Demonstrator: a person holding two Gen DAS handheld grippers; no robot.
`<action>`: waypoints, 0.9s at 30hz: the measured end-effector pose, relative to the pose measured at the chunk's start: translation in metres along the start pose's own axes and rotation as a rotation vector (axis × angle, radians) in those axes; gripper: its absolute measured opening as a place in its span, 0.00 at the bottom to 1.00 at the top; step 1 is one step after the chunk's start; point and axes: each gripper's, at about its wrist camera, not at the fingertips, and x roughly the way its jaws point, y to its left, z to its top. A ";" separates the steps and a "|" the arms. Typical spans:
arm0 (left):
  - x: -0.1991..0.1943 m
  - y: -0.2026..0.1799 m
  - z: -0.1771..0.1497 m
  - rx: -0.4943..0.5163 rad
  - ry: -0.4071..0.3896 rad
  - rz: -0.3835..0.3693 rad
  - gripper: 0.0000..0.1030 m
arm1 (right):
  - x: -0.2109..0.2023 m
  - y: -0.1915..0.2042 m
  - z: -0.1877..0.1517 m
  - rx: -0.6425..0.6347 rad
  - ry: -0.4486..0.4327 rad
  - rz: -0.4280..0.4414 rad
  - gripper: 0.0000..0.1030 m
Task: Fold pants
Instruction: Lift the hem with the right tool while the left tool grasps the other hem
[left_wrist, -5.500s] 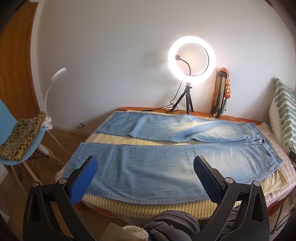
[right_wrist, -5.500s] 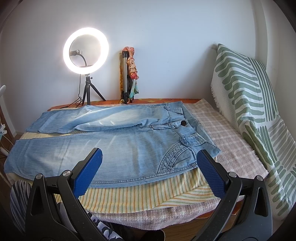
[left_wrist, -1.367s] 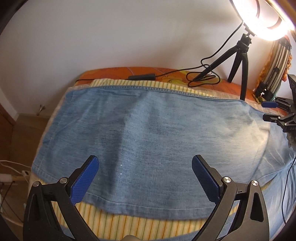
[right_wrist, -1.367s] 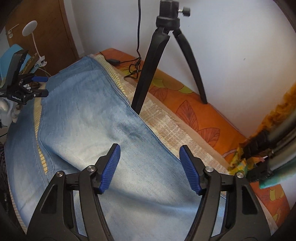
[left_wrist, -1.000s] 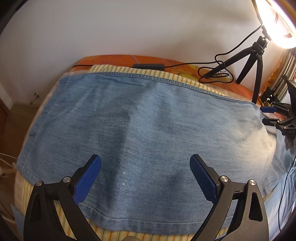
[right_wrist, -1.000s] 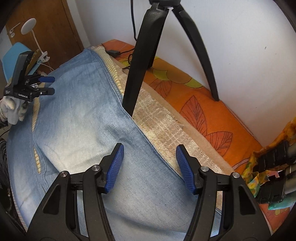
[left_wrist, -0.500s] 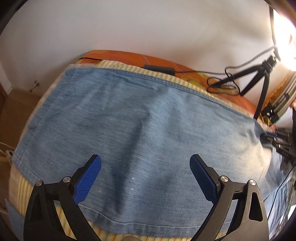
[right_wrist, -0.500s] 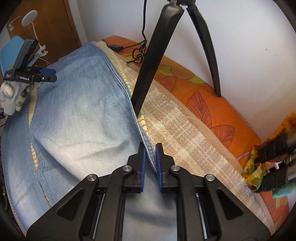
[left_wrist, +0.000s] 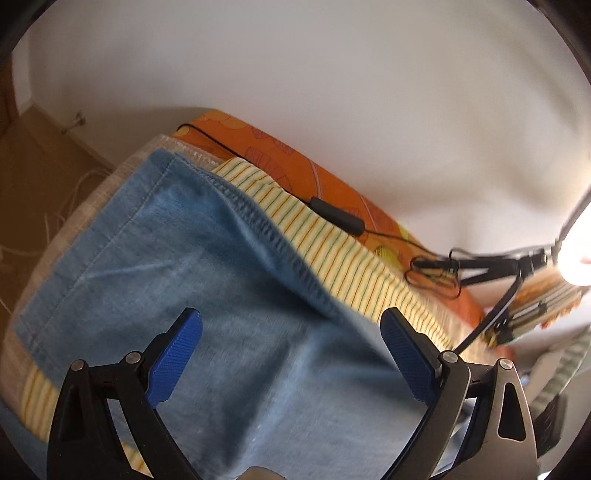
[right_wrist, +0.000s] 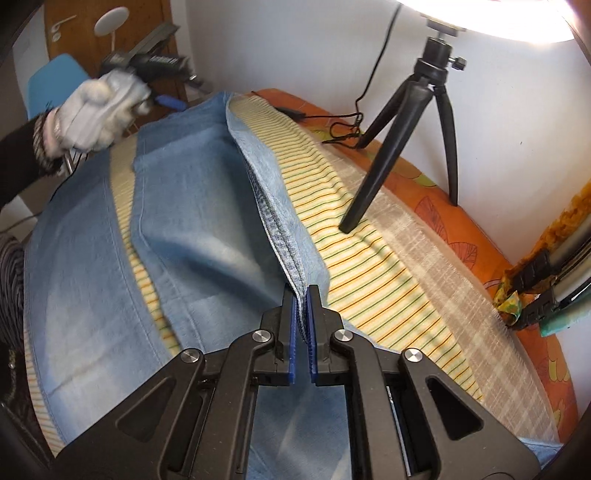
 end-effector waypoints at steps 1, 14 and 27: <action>0.005 0.003 0.003 -0.033 0.011 -0.010 0.95 | -0.001 0.004 -0.002 -0.007 0.000 0.002 0.06; 0.040 0.008 0.007 -0.093 -0.004 0.072 0.13 | -0.001 0.005 -0.010 -0.006 -0.012 0.021 0.06; 0.024 0.010 -0.002 0.071 -0.112 0.108 0.06 | 0.033 -0.035 -0.002 -0.078 0.120 -0.061 0.40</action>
